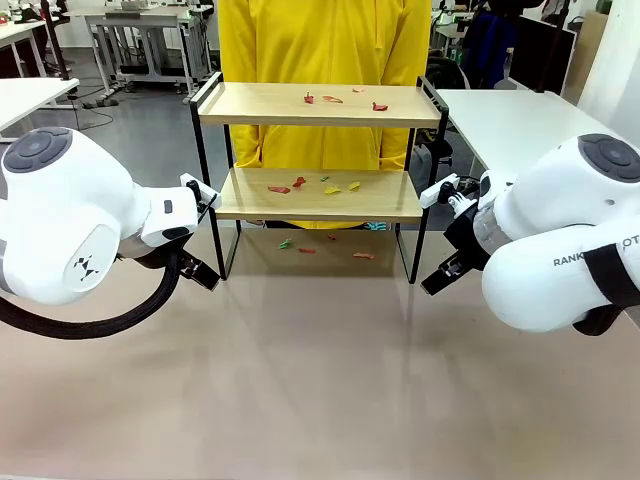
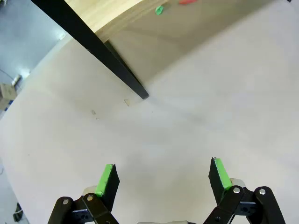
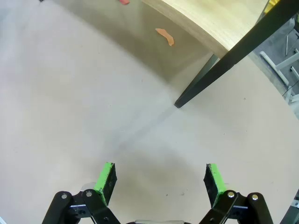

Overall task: Clean the shelf.
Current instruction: Pick up the Duster handed by the human.

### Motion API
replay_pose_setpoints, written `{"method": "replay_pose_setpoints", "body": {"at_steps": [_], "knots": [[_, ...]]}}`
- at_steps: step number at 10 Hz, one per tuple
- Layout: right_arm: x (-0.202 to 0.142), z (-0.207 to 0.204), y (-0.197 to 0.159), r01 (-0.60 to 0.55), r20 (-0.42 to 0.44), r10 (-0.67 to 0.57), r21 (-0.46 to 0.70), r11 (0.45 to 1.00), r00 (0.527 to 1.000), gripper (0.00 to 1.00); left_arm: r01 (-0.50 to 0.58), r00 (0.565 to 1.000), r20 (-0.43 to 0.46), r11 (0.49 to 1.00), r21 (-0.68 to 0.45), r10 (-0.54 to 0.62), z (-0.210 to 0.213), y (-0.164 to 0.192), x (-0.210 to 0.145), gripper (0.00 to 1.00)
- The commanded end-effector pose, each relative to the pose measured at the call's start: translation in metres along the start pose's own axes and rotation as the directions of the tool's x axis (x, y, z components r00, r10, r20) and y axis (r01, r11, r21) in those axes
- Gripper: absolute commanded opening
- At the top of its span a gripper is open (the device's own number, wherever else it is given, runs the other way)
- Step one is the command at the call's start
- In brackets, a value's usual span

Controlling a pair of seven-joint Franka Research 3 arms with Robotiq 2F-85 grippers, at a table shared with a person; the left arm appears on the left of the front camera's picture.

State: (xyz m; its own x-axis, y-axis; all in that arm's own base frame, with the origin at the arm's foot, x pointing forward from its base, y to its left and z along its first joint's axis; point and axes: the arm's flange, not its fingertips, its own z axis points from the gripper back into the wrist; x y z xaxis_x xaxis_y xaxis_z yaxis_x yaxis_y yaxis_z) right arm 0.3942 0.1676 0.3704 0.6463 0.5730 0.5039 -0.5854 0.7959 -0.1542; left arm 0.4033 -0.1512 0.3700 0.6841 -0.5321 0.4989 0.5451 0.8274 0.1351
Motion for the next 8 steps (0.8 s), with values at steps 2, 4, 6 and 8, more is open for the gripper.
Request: {"method": "replay_pose_setpoints", "body": {"at_steps": [2, 4, 6, 8], "knots": [[0.000, 0.000, 0.000, 0.001, 0.001, -0.001, 0.000, 1.000, 1.000, 1.00, 0.001, 1.000, 0.000, 1.000, 0.000, -0.001, 0.000, 0.000, 0.000, 1.00], [0.023, 0.022, -0.008, -0.007, 0.046, 0.007, -0.014, 1.000, 0.999, 1.00, 0.008, 0.999, 0.036, 0.999, -0.038, -0.007, 0.016, 0.013, 0.018, 1.00], [0.048, 0.067, -0.030, -0.001, 0.111, -0.002, 0.026, 1.000, 0.994, 1.00, 0.033, 0.997, 0.069, 0.989, -0.144, -0.023, 0.056, 0.037, 0.044, 1.00], [0.048, 0.109, -0.058, -0.043, 0.155, 0.027, 0.104, 0.994, 0.988, 1.00, 0.125, 0.990, 0.097, 0.963, -0.240, -0.104, 0.090, 0.073, 0.054, 1.00]]}}
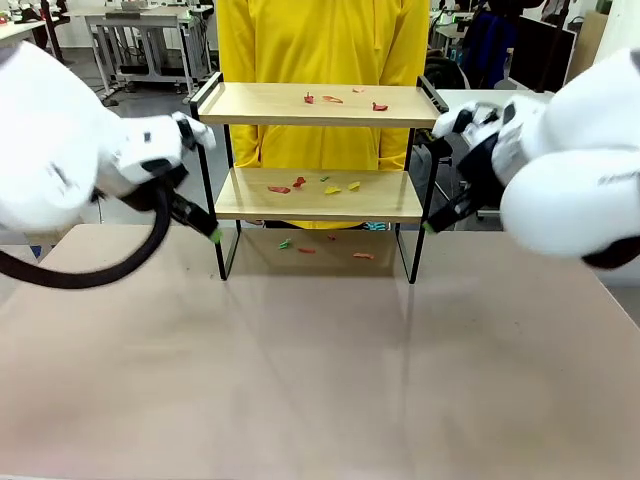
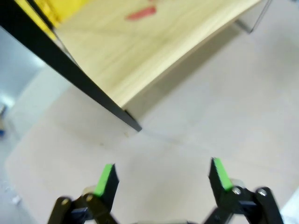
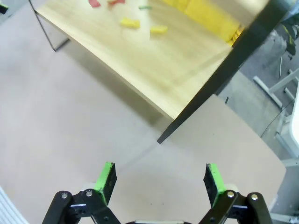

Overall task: Clean the shelf.
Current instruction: Pick up the Duster handed by the human.

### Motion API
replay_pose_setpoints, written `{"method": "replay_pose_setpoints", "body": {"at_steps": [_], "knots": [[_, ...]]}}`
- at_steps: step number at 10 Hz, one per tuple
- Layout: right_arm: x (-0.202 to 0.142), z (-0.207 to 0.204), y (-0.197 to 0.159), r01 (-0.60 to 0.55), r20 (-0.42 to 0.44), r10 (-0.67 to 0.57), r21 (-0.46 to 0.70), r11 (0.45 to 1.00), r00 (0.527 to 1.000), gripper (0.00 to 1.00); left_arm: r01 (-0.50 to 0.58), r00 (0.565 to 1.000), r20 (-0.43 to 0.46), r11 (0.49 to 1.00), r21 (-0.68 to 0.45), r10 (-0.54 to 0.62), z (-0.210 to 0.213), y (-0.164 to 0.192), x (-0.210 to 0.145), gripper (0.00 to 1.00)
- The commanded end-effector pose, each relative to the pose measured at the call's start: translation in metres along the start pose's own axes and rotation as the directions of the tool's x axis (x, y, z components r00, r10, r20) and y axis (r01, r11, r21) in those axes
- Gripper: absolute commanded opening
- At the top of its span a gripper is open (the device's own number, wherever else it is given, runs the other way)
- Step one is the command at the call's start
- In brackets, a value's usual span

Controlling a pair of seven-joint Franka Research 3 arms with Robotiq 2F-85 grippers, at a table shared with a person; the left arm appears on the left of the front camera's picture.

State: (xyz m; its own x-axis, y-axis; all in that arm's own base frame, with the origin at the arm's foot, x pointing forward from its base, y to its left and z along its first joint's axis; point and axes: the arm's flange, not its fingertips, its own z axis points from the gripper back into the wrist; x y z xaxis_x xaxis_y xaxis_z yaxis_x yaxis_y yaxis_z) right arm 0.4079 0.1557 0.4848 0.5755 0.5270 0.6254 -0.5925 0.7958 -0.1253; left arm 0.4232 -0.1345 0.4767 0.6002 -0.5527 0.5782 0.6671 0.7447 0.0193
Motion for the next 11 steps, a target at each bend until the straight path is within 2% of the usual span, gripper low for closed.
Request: {"method": "replay_pose_setpoints", "body": {"at_steps": [1, 2, 3, 4, 5, 6, 7, 11], "knots": [[-0.011, 0.032, -0.040, -0.097, 0.036, 0.092, 0.155, 0.983, 0.995, 1.00, 0.123, 0.992, 0.010, 0.980, -0.158, -0.123, 0.025, 0.050, -0.008, 1.00], [-0.017, 0.042, -0.064, -0.178, 0.074, 0.165, 0.232, 0.956, 0.983, 1.00, 0.235, 0.972, 0.070, 0.935, -0.267, -0.225, 0.033, 0.069, -0.015, 1.00], [-0.022, 0.044, -0.095, -0.250, 0.105, 0.229, 0.284, 0.925, 0.968, 1.00, 0.372, 0.928, 0.160, 0.864, -0.339, -0.336, 0.037, 0.094, -0.026, 1.00], [-0.028, 0.042, -0.119, -0.297, 0.134, 0.267, 0.337, 0.894, 0.954, 1.00, 0.460, 0.884, 0.264, 0.820, -0.341, -0.386, 0.036, 0.113, -0.035, 1.00], [-0.034, 0.037, -0.137, -0.328, 0.162, 0.288, 0.358, 0.874, 0.944, 1.00, 0.502, 0.855, 0.321, 0.807, -0.313, -0.407, 0.032, 0.124, -0.041, 1.00], [-0.040, 0.032, -0.145, -0.295, 0.177, 0.246, 0.357, 0.886, 0.953, 1.00, 0.463, 0.865, 0.363, 0.829, -0.315, -0.345, 0.025, 0.128, -0.043, 1.00], [-0.042, 0.054, -0.113, -0.291, 0.144, 0.258, 0.307, 0.906, 0.955, 1.00, 0.430, 0.897, 0.241, 0.855, -0.289, -0.370, 0.050, 0.104, -0.047, 1.00], [-0.042, 0.054, -0.113, -0.291, 0.144, 0.258, 0.307, 0.906, 0.955, 1.00, 0.430, 0.897, 0.241, 0.855, -0.289, -0.370, 0.050, 0.104, -0.047, 1.00]]}}
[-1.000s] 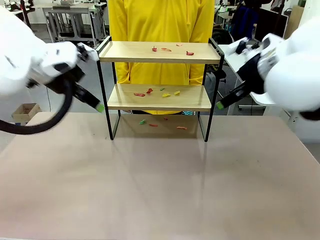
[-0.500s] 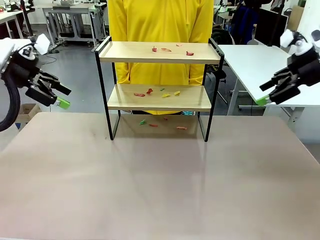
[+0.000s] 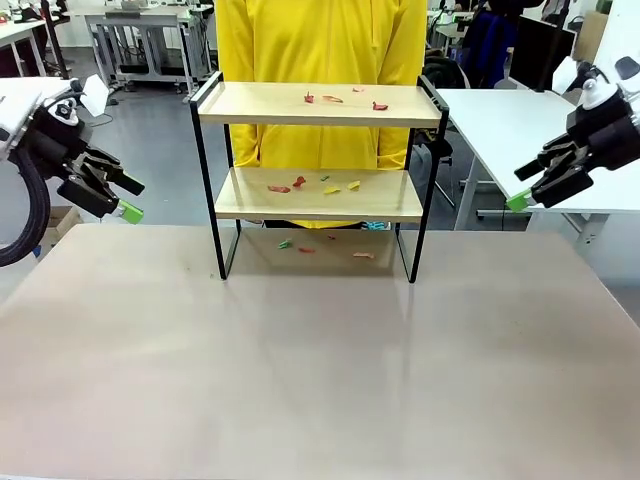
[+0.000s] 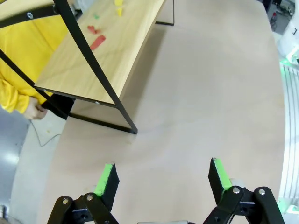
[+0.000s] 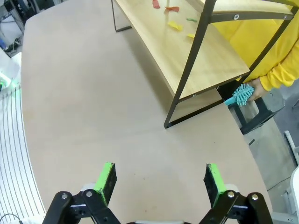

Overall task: Clean the shelf.
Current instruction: Pick up the Duster handed by the human.

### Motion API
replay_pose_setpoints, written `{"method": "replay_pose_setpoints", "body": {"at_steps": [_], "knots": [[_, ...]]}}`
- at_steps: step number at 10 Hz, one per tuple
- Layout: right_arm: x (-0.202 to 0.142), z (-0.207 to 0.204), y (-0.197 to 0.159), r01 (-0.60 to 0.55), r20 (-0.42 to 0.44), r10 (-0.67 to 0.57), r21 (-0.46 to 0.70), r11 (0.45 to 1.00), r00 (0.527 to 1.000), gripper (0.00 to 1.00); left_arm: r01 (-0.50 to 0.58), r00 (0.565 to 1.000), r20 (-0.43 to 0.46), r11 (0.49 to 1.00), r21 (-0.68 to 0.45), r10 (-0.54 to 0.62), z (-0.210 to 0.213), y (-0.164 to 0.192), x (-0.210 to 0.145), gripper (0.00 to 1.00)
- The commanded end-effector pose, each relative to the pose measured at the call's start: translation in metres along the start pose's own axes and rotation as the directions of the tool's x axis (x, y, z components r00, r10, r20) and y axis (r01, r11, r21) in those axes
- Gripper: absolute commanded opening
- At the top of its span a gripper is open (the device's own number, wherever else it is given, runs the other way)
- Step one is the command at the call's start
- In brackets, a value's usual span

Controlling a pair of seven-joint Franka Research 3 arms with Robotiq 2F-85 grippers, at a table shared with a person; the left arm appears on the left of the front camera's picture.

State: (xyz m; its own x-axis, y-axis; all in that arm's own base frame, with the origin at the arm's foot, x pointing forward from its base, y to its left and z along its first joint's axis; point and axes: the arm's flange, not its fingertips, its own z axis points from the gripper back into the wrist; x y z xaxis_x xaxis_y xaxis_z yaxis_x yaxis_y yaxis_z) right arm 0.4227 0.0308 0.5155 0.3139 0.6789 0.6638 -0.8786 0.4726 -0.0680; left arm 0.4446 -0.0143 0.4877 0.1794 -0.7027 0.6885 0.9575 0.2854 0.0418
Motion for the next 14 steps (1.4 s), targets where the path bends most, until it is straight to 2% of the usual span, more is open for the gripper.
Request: {"method": "replay_pose_setpoints", "body": {"at_steps": [1, 2, 3, 4, 5, 7, 8, 9, 10, 12, 13, 14], "knots": [[-0.004, 0.002, 0.000, 0.009, 0.016, -0.009, 0.004, 1.000, 1.000, 1.00, -0.013, 1.000, 0.027, 1.000, -0.005, 0.013, 0.005, -0.001, 0.002, 1.00], [-0.004, 0.002, 0.000, 0.009, 0.016, -0.009, 0.004, 1.000, 1.000, 1.00, 0.000, 1.000, 0.000, 1.000, 0.000, 0.000, 0.000, 0.000, 0.000, 1.00], [0.000, 0.001, 0.000, 0.005, -0.001, -0.005, -0.005, 1.000, 1.000, 1.00, -0.064, 0.996, 0.051, 0.997, -0.047, 0.066, 0.006, 0.039, 0.001, 1.00], [0.003, 0.012, -0.040, 0.038, 0.049, -0.042, 0.077, 0.996, 0.998, 1.00, -0.091, 0.988, 0.108, 0.985, -0.148, 0.108, 0.011, 0.086, -0.004, 1.00], [-0.001, 0.021, -0.075, 0.042, 0.089, -0.052, 0.108, 0.993, 0.995, 1.00, -0.076, 0.980, 0.165, 0.976, -0.203, 0.110, 0.012, 0.120, -0.011, 1.00], [-0.020, 0.024, -0.145, -0.062, 0.217, 0.013, 0.222, 0.973, 0.976, 1.00, -0.001, 0.962, 0.267, 0.983, -0.182, 0.050, 0.010, 0.174, -0.030, 1.00], [-0.039, 0.022, -0.172, -0.114, 0.275, 0.051, 0.219, 0.969, 0.960, 1.00, 0.082, 0.929, 0.369, 0.979, -0.184, -0.008, 0.003, 0.196, -0.046, 1.00], [-0.056, 0.018, -0.189, -0.158, 0.312, 0.087, 0.209, 0.965, 0.946, 1.00, 0.170, 0.881, 0.469, 0.963, -0.207, -0.054, -0.003, 0.210, -0.063, 1.00], [-0.072, 0.015, -0.201, -0.213, 0.350, 0.133, 0.201, 0.956, 0.927, 1.00, 0.236, 0.852, 0.515, 0.949, -0.209, -0.099, -0.013, 0.219, -0.081, 1.00], [-0.098, 0.005, -0.217, -0.288, 0.416, 0.193, 0.180, 0.940, 0.889, 1.00, 0.308, 0.777, 0.608, 0.941, -0.138, -0.166, -0.027, 0.219, -0.107, 1.00], [-0.112, 0.000, -0.223, -0.305, 0.456, 0.208, 0.149, 0.941, 0.865, 1.00, 0.323, 0.746, 0.639, 0.941, -0.102, -0.187, -0.037, 0.219, -0.118, 1.00], [-0.119, -0.005, -0.220, -0.284, 0.474, 0.178, 0.161, 0.945, 0.862, 1.00, 0.322, 0.730, 0.661, 0.940, -0.110, -0.173, -0.039, 0.213, -0.126, 1.00]]}}
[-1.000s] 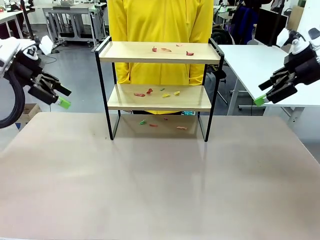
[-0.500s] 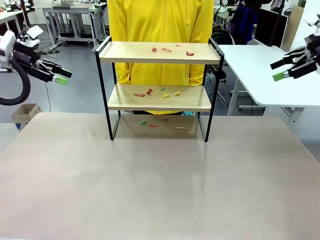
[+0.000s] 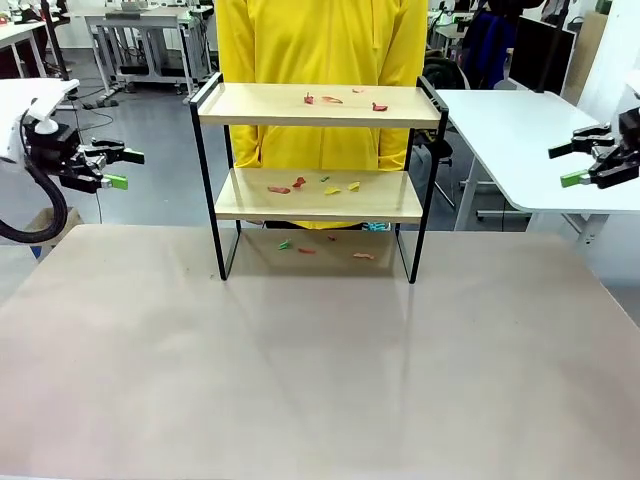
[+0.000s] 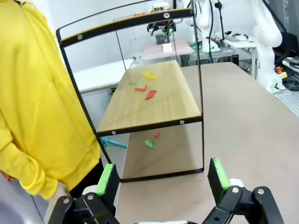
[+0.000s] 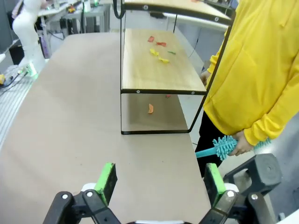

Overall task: Clean the shelf.
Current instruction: Pick up the Duster handed by the human.

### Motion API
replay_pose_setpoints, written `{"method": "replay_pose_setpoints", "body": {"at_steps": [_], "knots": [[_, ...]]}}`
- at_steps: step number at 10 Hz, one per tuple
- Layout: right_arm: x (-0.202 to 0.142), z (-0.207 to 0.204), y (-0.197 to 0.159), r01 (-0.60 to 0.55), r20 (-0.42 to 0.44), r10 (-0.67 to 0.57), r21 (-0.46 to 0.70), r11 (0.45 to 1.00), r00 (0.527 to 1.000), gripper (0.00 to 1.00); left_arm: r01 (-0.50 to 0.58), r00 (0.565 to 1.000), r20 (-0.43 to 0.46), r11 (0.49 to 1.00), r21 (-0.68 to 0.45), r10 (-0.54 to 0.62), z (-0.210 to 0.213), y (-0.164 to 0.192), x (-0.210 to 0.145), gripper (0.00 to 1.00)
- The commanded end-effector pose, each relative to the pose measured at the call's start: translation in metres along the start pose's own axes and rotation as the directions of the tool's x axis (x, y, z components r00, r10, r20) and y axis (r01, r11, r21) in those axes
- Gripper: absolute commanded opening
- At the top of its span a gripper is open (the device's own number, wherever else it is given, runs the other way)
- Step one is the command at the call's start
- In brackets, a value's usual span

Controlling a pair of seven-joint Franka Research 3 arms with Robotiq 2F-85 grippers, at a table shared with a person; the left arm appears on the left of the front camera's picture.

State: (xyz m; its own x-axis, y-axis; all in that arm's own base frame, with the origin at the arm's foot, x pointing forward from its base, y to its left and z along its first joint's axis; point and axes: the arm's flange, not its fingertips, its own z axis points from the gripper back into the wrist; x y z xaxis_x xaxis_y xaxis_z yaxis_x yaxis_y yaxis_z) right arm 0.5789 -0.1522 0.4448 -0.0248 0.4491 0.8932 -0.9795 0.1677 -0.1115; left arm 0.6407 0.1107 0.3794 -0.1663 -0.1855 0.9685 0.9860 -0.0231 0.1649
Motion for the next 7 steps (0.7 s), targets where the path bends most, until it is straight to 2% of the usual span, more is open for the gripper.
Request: {"method": "replay_pose_setpoints", "body": {"at_steps": [1, 3, 4, 5, 7], "knots": [[0.008, -0.001, 0.002, 0.007, -0.026, -0.007, 0.004, 1.000, 1.000, 1.00, -0.019, 0.999, -0.032, 1.000, 0.003, 0.019, 0.000, 0.003, 0.010, 1.00], [0.008, -0.001, 0.002, 0.007, -0.026, -0.007, 0.004, 1.000, 1.000, 1.00, -0.019, 0.999, -0.032, 1.000, 0.003, 0.019, 0.000, 0.003, 0.010, 1.00], [-0.001, 0.000, 0.000, 0.000, -0.001, 0.000, 0.004, 1.000, 1.000, 1.00, -0.004, 1.000, -0.004, 1.000, 0.004, 0.004, 0.001, 0.001, -0.001, 1.00], [-0.013, -0.006, -0.019, 0.017, 0.059, -0.017, 0.015, 1.000, 0.998, 1.00, -0.060, 0.997, 0.049, 0.998, 0.036, 0.058, -0.002, 0.014, -0.014, 1.00], [-0.035, -0.019, -0.041, 0.006, 0.171, -0.007, 0.010, 1.000, 0.985, 1.00, -0.086, 0.988, 0.135, 0.993, 0.077, 0.076, -0.007, 0.016, -0.027, 1.00]]}}
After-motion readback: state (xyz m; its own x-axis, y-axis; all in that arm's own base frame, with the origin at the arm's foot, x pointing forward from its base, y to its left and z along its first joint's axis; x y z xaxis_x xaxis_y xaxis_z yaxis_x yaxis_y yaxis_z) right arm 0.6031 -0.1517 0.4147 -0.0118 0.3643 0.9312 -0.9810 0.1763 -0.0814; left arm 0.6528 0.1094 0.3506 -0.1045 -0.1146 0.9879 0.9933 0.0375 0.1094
